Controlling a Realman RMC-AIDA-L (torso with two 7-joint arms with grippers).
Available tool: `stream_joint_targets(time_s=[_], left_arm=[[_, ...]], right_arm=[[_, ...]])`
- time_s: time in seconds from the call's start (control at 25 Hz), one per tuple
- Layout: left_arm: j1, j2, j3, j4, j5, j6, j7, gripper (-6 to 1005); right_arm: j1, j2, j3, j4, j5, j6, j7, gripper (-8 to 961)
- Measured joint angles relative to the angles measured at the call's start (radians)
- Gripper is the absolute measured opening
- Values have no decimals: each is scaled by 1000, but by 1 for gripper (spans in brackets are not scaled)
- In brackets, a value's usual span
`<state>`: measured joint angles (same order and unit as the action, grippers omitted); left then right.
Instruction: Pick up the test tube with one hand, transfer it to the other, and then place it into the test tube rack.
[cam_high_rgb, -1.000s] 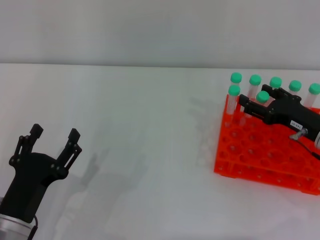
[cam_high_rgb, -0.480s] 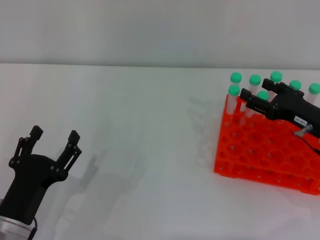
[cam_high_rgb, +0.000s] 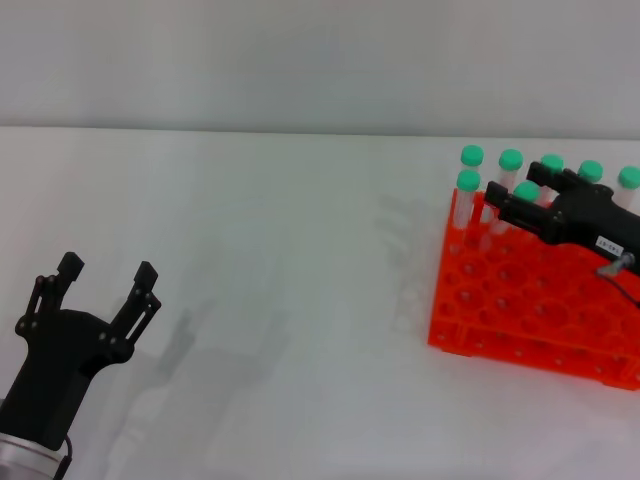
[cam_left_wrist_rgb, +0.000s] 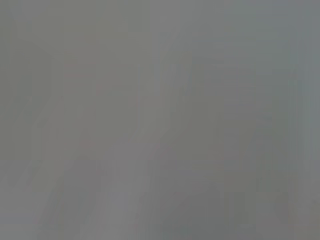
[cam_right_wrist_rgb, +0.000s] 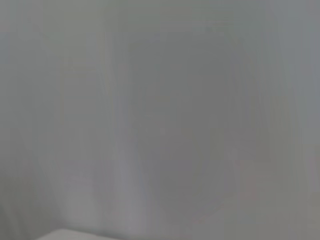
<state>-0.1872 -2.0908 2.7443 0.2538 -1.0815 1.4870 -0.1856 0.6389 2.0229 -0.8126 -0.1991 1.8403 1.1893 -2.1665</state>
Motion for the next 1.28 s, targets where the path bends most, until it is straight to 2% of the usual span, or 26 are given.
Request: stream_joint_targets(time_s=[0.28, 0.52, 0.64, 0.84, 1.0, 1.28], left_arm=[[1, 0, 1, -1, 0, 0, 0, 888], [-2, 0, -1, -1, 0, -1, 0, 888], [-3, 0, -2, -1, 0, 1, -2, 888], [-9, 0, -4, 0, 0, 1, -7, 888], [-11, 1, -17, 0, -1, 8, -8, 888], [-17, 2, -32, 0, -1, 9, -8, 888]], right_arm=[[-39, -7, 7, -30, 28, 114, 4, 818], [-123, -8, 7, -91, 86, 209, 9, 818], [-186, -7, 7, -106, 174, 226, -70, 818], [-283, -7, 9, -73, 431, 169, -319, 815], [-316, -9, 9, -38, 574, 71, -455, 815], [-330, -10, 19, -22, 629, -30, -508, 816]])
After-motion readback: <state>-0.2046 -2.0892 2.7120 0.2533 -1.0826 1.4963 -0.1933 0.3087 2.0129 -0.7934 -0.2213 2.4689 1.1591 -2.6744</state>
